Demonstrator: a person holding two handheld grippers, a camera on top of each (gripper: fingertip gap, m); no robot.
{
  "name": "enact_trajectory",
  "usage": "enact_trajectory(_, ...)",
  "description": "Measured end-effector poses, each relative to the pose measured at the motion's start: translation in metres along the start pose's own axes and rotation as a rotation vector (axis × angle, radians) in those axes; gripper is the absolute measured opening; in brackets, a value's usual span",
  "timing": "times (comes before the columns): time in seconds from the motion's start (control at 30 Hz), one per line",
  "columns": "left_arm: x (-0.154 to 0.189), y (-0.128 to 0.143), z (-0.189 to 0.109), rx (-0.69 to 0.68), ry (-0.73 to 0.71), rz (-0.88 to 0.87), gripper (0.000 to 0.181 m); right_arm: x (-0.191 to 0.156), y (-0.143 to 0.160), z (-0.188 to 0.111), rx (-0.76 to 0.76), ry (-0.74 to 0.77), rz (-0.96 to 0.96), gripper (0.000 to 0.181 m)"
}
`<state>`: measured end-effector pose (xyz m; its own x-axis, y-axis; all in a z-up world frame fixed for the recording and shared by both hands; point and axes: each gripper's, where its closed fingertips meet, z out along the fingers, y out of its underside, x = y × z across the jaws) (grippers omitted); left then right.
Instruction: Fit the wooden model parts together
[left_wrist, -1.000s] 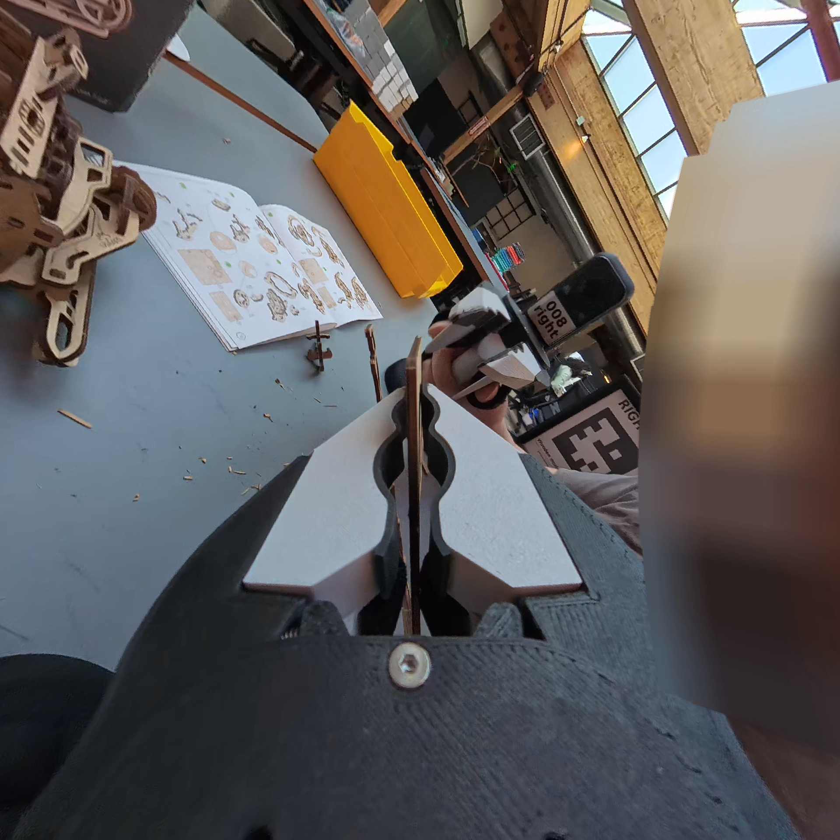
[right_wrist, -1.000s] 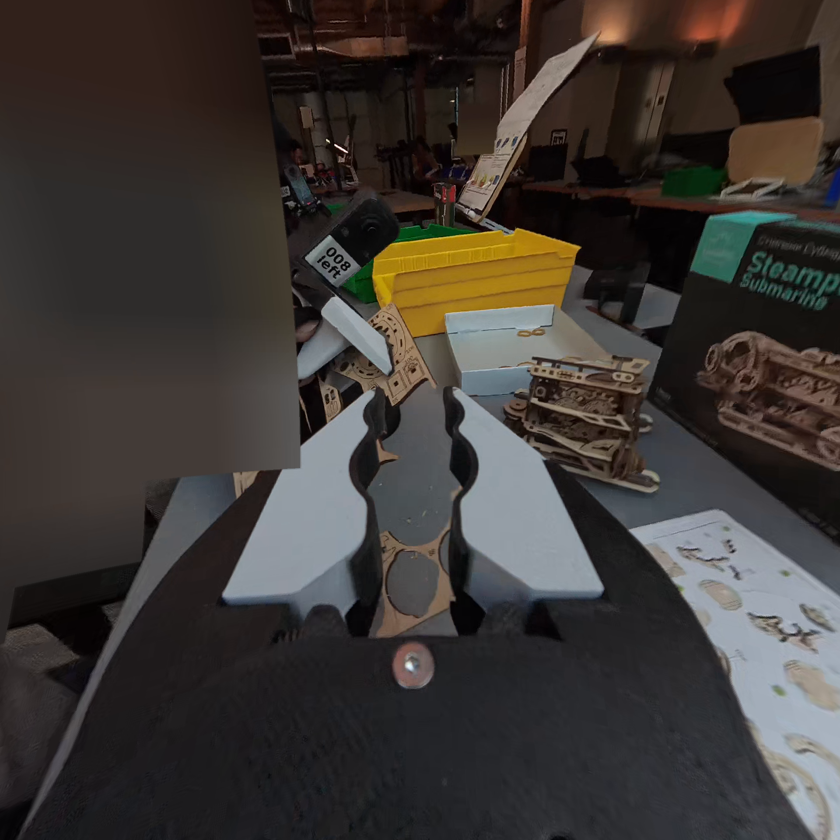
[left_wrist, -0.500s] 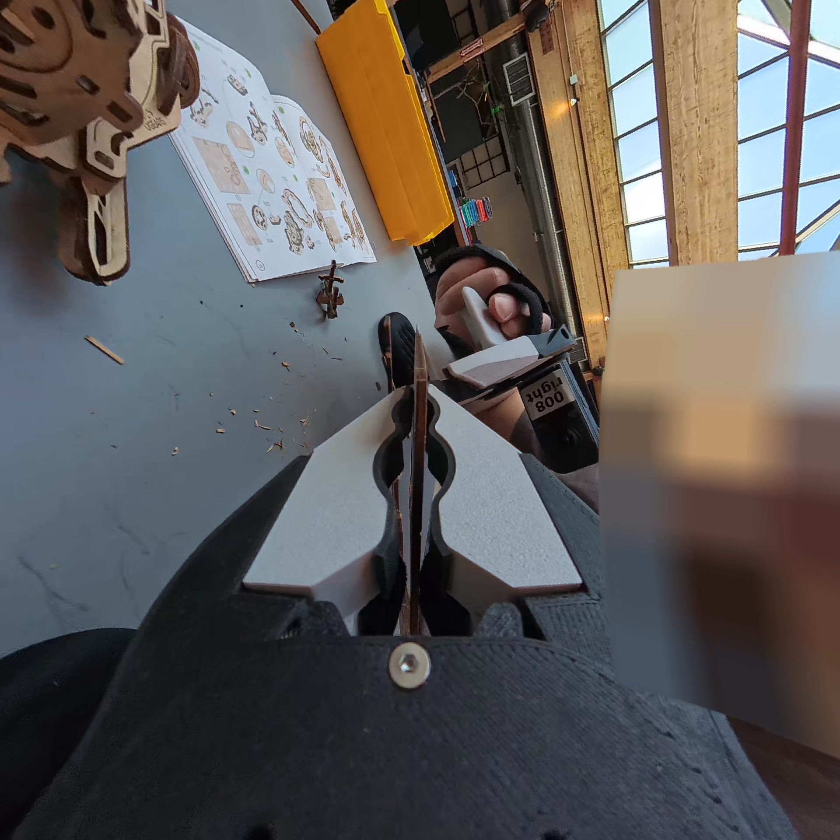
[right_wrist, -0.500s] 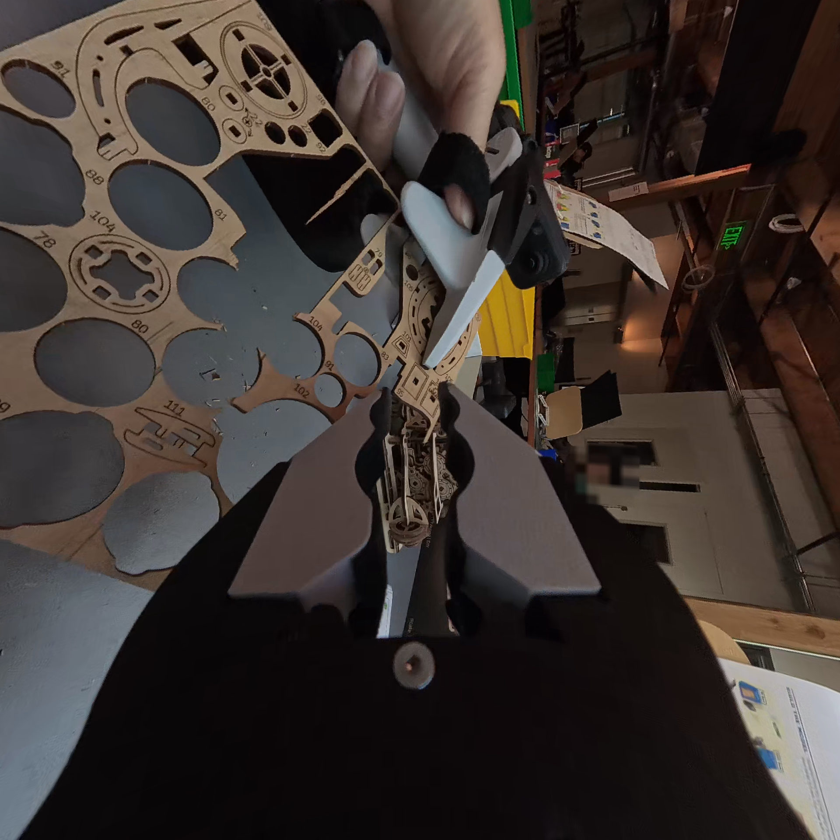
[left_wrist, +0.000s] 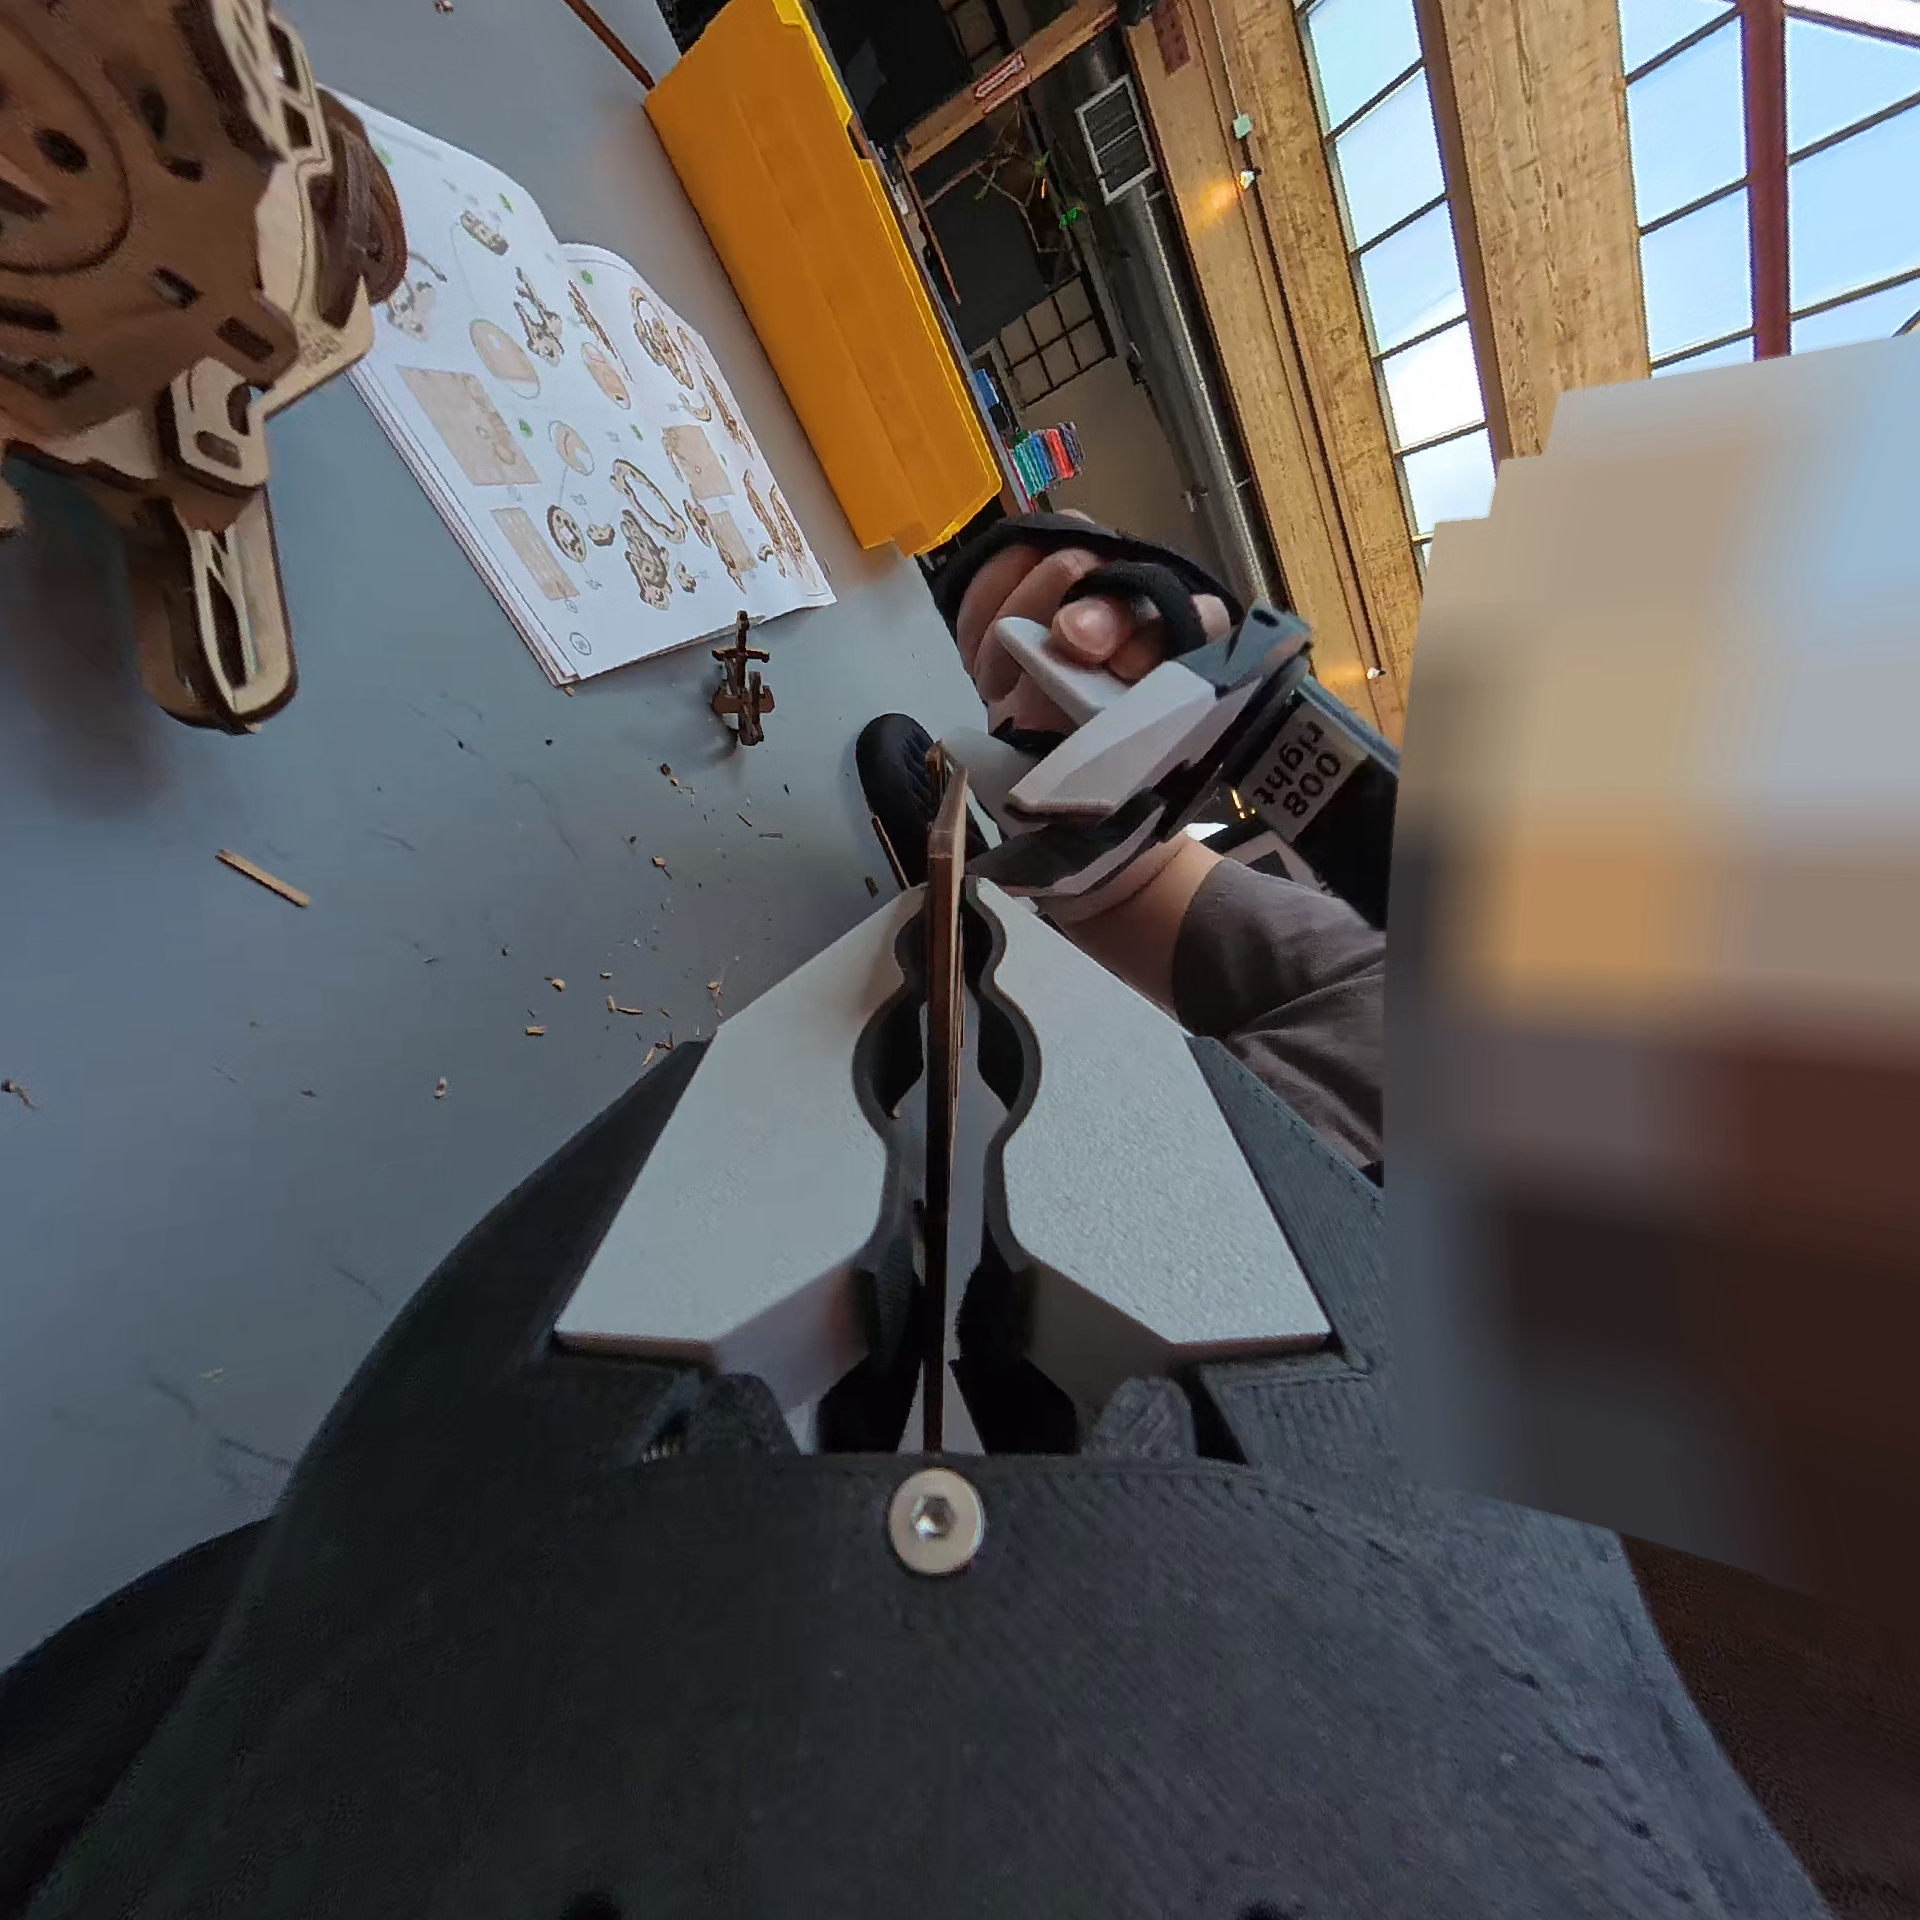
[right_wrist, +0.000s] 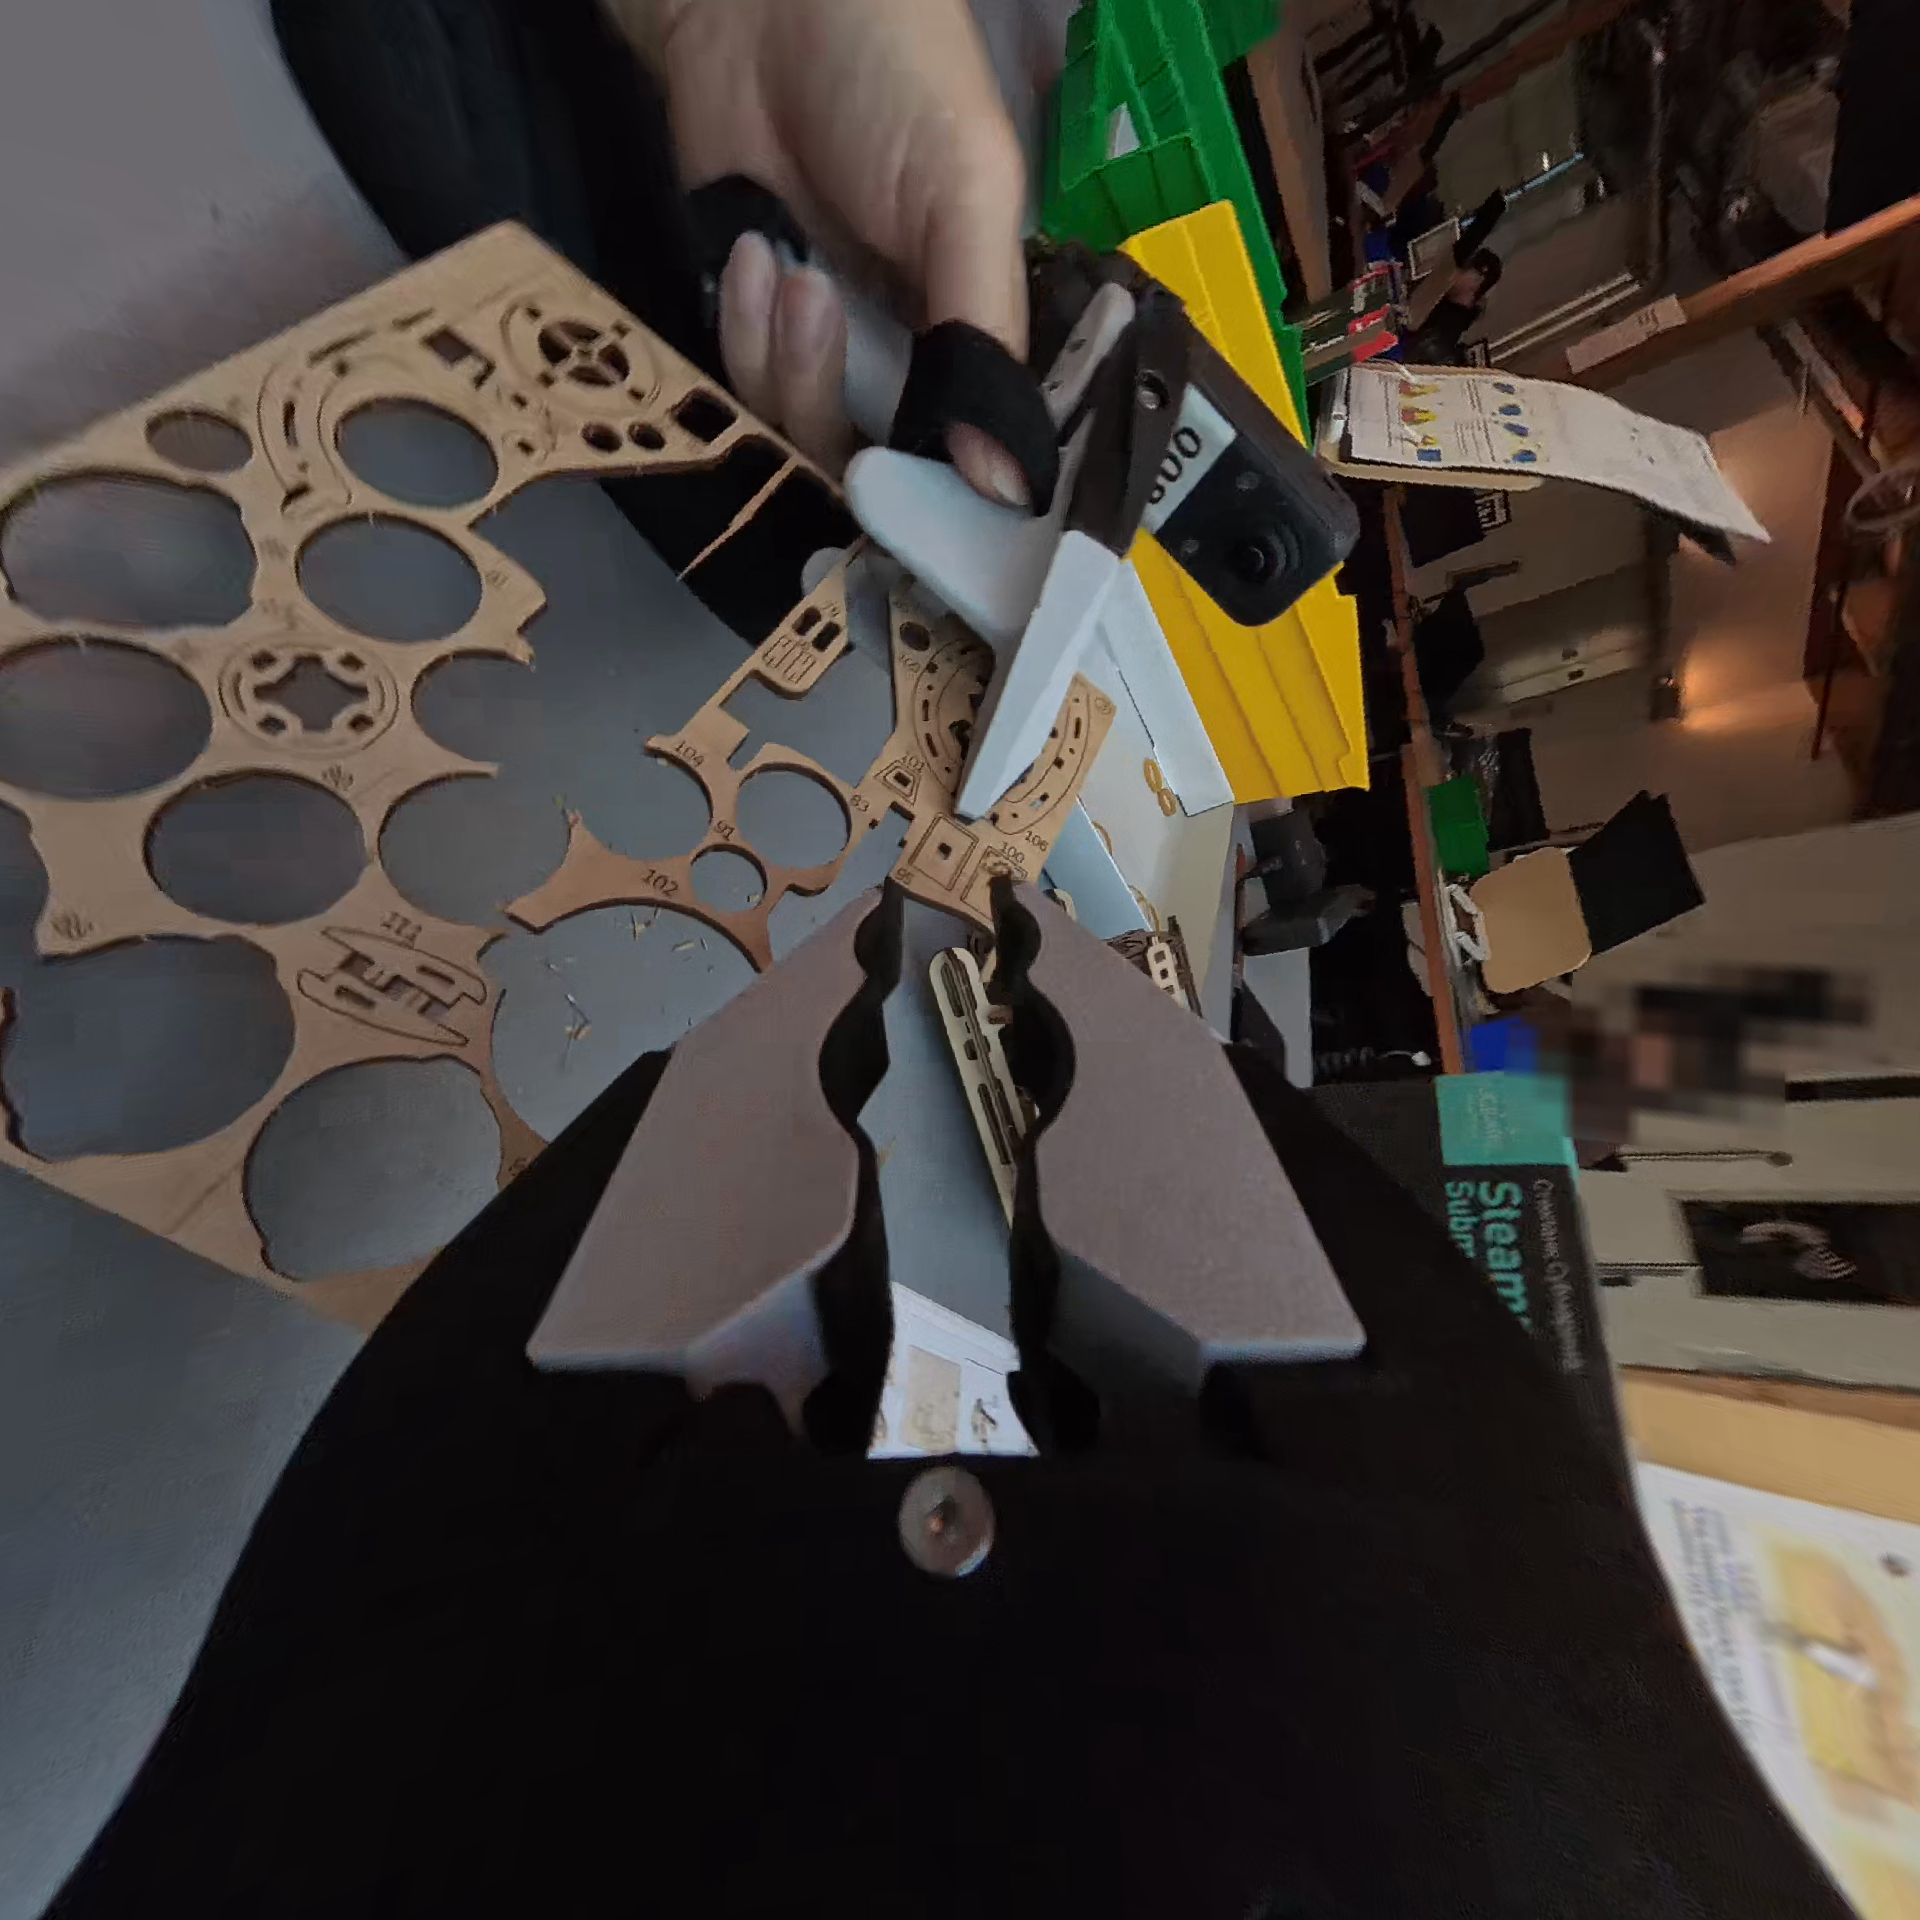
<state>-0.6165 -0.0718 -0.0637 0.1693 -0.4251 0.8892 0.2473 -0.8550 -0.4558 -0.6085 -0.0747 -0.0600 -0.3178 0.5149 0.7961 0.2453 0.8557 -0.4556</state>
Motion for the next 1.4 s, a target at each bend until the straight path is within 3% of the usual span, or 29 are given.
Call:
enact_trajectory(0.03,0.0,0.001,-0.001,0.0,-0.017,0.033,0.0,0.005,-0.003,-0.005,0.045,0.011,0.139,0.019)
enact_trajectory(0.13,0.005,0.003,0.0,-0.009,-0.045,0.111,0.0,0.026,-0.002,-0.017,0.159,-0.022,0.676,0.036)
enact_trajectory(0.2,0.011,0.006,0.003,-0.023,-0.04,0.139,0.0,0.028,0.001,-0.016,0.171,-0.161,1.001,0.04)
enact_trajectory(0.3,0.013,0.009,0.008,-0.07,-0.085,0.201,0.0,0.023,-0.003,-0.011,0.143,-0.379,1.207,0.038)
enact_trajectory(0.47,0.024,0.008,0.013,-0.133,-0.098,0.257,0.0,0.002,-0.005,-0.005,-0.027,-0.617,1.183,0.032)
enact_trajectory(0.5,0.024,0.009,0.013,-0.156,-0.107,0.267,0.001,-0.001,-0.01,-0.008,-0.022,-0.679,1.167,0.011)
enact_trajectory(0.6,0.026,0.009,0.014,-0.212,-0.131,0.334,0.002,-0.004,-0.014,-0.011,-0.021,-0.736,1.185,0.004)
enact_trajectory(0.7,0.029,0.002,0.012,-0.139,-0.08,0.341,0.024,0.002,-0.011,-0.01,0.041,-0.69,1.299,0.0)
enact_trajectory(0.87,0.02,0.007,0.015,-0.075,-0.009,0.301,0.028,0.012,-0.011,-0.02,0.259,-0.634,1.532,0.0)
enact_trajectory(0.97,0.022,0.006,0.02,-0.063,0.055,0.291,0.021,0.012,-0.003,-0.019,0.312,-0.583,1.599,0.0)
enact_trajectory(1.07,0.019,0.007,0.023,-0.1,0.066,0.269,0.0,0.012,0.003,-0.018,0.337,-0.56,1.643,0.001)
enact_trajectory(1.4,0.008,0.002,0.02,-0.334,0.025,0.185,0.007,0.003,0.013,-0.009,0.393,-0.568,1.792,0.0)
